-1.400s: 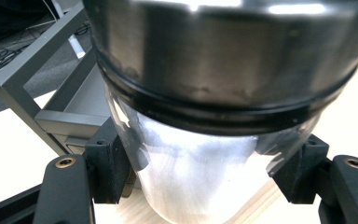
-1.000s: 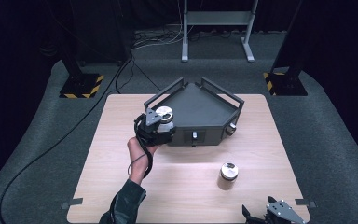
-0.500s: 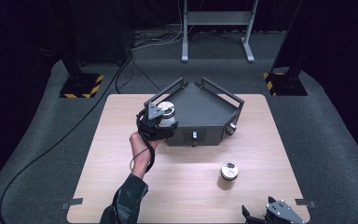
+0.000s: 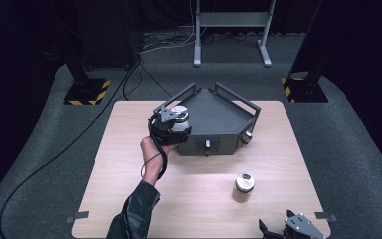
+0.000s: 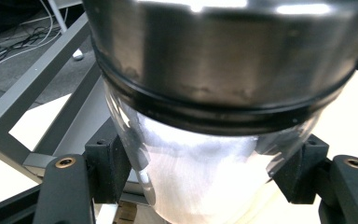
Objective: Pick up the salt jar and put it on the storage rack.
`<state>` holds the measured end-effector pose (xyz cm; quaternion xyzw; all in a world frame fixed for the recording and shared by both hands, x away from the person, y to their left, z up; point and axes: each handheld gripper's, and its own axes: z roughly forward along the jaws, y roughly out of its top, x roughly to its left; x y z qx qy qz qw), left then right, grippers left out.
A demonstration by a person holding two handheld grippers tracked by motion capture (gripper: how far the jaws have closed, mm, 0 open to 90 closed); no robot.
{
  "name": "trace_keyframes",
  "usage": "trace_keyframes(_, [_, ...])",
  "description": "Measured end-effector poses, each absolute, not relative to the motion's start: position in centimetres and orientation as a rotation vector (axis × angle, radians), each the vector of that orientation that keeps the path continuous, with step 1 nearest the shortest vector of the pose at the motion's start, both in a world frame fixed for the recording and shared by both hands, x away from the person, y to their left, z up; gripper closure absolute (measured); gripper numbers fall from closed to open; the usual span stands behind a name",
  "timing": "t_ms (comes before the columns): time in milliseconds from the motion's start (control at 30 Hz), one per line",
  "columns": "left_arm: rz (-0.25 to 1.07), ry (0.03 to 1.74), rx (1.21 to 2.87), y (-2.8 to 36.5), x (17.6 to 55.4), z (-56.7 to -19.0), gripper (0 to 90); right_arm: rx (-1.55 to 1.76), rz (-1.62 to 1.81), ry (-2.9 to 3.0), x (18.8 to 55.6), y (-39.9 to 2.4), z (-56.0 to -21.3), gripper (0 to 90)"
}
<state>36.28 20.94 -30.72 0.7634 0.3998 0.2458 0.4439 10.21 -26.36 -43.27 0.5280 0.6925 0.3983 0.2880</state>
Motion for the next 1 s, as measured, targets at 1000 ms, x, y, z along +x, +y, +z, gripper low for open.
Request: trace_keyframes(1000, [0.618, 1.068, 1.879, 19.2, 39.6, -31.3, 31.5, 1.415, 1.054, 1.854, 10.3, -26.7, -43.2, 0.0])
